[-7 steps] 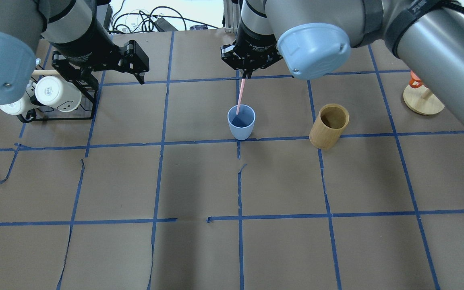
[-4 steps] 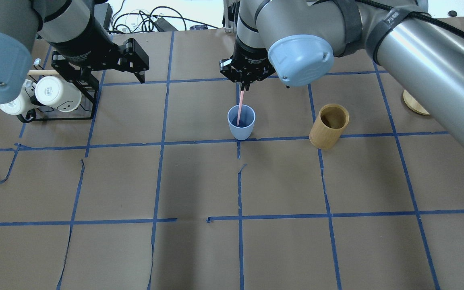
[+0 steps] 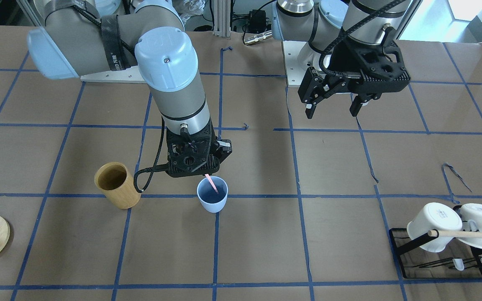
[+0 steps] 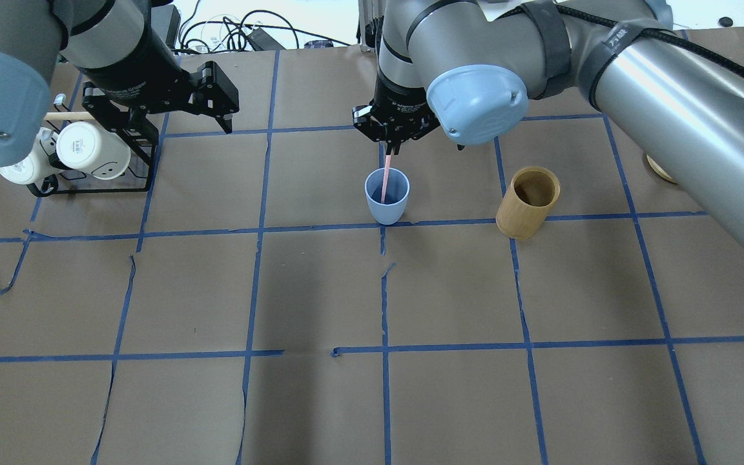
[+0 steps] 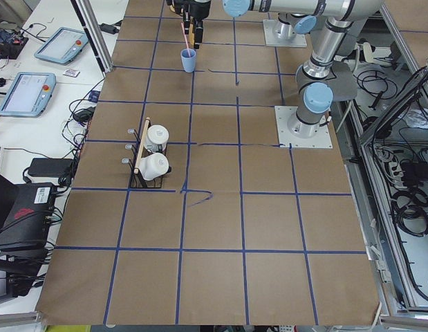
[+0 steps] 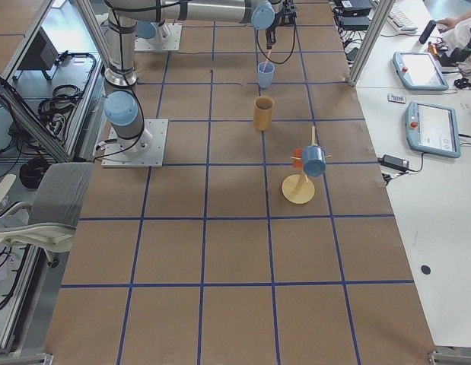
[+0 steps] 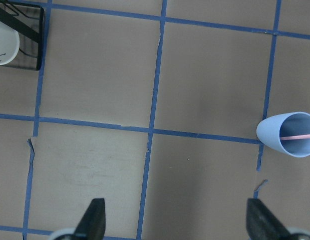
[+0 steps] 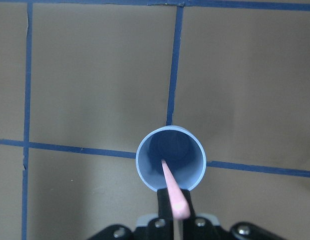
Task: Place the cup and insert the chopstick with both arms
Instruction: 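Lower the chopstick into the blue cup and open the right gripper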
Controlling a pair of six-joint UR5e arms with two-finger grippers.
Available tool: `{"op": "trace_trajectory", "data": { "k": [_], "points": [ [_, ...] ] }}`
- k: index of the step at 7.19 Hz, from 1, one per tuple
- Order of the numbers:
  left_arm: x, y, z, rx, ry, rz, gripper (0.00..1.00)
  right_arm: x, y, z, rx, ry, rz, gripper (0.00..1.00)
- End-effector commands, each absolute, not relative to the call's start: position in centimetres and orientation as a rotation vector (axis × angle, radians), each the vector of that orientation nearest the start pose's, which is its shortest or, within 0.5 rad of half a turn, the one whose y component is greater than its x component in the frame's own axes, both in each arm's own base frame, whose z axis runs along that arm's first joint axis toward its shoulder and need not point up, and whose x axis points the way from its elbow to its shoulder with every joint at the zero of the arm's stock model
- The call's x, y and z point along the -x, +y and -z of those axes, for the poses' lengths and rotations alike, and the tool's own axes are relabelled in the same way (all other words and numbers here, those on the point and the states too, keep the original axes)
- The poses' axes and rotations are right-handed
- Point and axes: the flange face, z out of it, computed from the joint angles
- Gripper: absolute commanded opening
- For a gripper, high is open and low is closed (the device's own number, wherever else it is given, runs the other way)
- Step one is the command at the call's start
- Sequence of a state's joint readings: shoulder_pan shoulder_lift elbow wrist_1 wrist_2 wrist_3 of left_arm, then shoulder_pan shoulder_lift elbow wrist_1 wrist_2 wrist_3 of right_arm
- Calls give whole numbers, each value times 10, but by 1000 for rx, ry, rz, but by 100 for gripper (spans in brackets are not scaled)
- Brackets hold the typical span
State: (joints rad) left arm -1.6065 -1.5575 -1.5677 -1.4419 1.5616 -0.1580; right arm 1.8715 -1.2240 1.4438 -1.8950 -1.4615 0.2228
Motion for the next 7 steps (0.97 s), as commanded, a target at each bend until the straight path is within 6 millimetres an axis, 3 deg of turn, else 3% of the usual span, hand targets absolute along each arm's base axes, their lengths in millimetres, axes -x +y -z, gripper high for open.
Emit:
{"op": "trace_trajectory", "data": {
  "k": [1,3,5,6,7],
  "points": [
    [152,-493,-511,192,3151,230,100,-327,-566,-395,116,2997,124,32],
    [152,-493,-511,192,3151,230,100,-323,-566,-402,130,3005,147,50],
    [152,-494,-510,193,3151,228,100,-318,-576,-429,124,2983,218,65],
    [152,-493,-511,192,3151,230,100,-305,-586,-445,125,2989,249,69],
    [152,-494,-510,193,3151,228,100,-268,-599,-449,117,3006,179,71]
  ]
}}
